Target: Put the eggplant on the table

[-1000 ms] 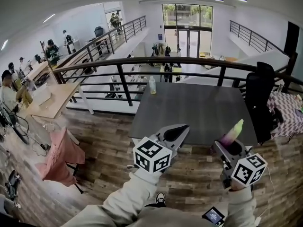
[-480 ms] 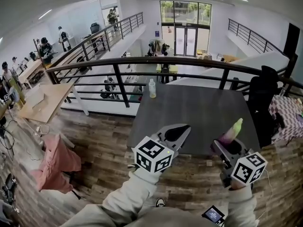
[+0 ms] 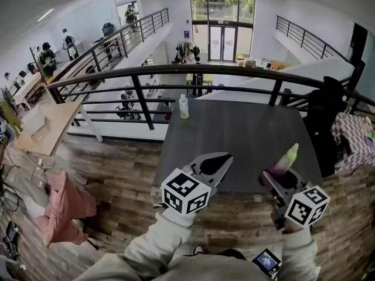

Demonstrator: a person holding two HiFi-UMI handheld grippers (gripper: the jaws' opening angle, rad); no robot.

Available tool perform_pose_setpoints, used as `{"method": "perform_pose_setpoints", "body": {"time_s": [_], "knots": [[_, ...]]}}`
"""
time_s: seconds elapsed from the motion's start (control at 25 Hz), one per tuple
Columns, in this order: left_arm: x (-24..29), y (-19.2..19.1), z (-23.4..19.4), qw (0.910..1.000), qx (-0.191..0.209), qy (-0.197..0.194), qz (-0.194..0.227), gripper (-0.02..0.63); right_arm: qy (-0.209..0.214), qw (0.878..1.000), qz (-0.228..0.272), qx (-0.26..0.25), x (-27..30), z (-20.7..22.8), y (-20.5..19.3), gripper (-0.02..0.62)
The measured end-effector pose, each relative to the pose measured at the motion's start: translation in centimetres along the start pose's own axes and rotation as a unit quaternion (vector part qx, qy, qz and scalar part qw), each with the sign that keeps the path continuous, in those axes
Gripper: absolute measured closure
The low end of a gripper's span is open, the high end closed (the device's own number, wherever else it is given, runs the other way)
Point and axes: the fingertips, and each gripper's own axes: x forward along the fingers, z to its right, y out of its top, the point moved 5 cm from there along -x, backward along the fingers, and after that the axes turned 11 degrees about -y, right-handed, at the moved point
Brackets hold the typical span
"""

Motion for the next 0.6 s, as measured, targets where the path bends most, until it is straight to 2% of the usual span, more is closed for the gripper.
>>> {"method": "perform_pose_setpoints", "body": {"time_s": [0.24, 0.6], "knots": [[1.7, -1.2, -1.5, 0.9998, -0.016, -0.005, -0.007, 0.603, -0.002, 1.000, -0.008, 0.011, 1.4, 1.7, -0.2, 0.362], [8.1, -1.1, -7.0, 0.9997, -0.019, 0.005, -0.012, 0.603, 0.009, 1.000, -0.014, 0.020, 7.0, 8.1, 2.0, 0.361]]}}
